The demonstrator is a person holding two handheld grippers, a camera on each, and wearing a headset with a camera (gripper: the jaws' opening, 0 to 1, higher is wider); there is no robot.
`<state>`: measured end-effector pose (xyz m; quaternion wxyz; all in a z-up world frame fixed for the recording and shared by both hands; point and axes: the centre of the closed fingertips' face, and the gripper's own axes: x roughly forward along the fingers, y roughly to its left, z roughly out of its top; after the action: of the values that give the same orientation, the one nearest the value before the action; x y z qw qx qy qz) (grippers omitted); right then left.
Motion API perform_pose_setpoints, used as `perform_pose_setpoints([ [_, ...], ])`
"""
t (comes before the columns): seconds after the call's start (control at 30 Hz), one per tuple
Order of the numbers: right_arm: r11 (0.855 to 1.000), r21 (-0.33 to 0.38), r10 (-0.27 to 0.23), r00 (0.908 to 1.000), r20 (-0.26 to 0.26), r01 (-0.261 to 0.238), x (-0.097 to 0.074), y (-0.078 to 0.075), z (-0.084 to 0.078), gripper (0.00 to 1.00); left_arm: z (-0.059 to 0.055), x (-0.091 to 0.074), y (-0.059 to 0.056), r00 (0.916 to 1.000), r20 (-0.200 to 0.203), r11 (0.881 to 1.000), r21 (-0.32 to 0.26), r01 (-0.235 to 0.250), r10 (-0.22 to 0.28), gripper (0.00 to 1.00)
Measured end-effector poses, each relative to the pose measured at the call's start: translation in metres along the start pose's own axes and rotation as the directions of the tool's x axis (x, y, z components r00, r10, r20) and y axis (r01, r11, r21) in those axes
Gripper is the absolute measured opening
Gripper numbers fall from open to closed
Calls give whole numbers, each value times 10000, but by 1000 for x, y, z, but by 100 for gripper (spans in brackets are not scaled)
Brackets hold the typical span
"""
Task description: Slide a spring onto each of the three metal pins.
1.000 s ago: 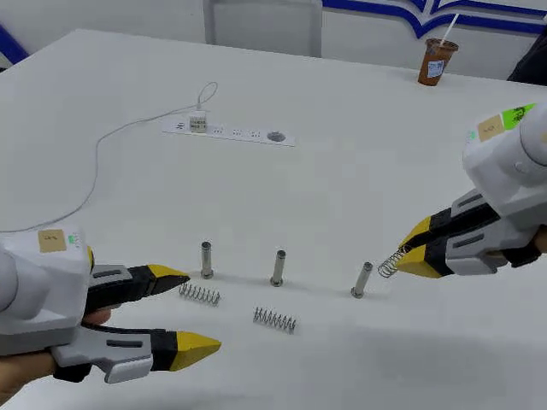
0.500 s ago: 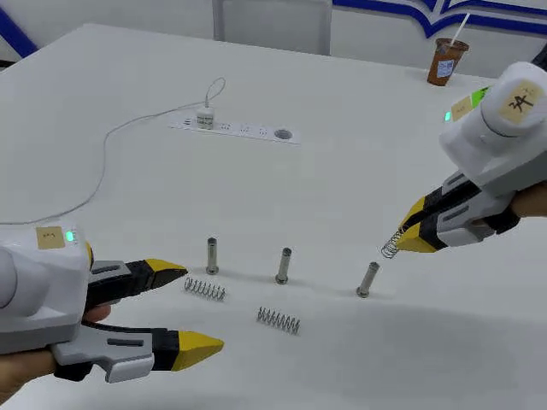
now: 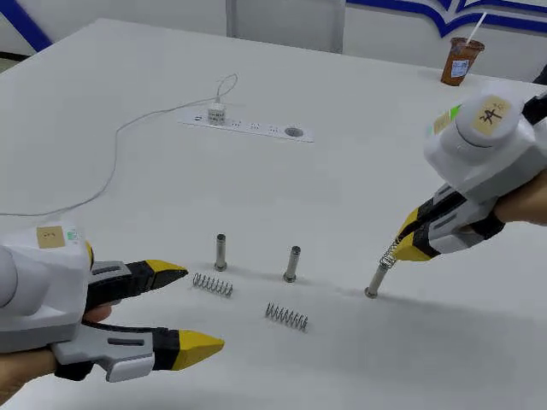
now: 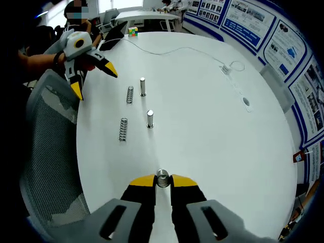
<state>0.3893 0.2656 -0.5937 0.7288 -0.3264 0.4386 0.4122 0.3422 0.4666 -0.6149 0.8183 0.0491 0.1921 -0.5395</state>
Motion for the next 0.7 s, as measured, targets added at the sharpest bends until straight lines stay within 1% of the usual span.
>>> perform_pose_setpoints([
  [0.23, 10000, 40, 26, 9998, -171, -25, 7, -1, -3, 12, 0, -2, 1, 10000, -27, 10000, 22, -26, 26, 63],
  [0.53, 9999, 125, 94, 9984, -553, -87, 28, 0, -13, 12, 0, -2, 0, 9999, -105, 10000, 71, -23, 24, 63],
  [0.7, 9998, 200, 84, 9978, -653, -71, 37, -2, -16, 12, 1, -3, 0, 9999, -125, 10000, 88, -47, 48, 62],
])
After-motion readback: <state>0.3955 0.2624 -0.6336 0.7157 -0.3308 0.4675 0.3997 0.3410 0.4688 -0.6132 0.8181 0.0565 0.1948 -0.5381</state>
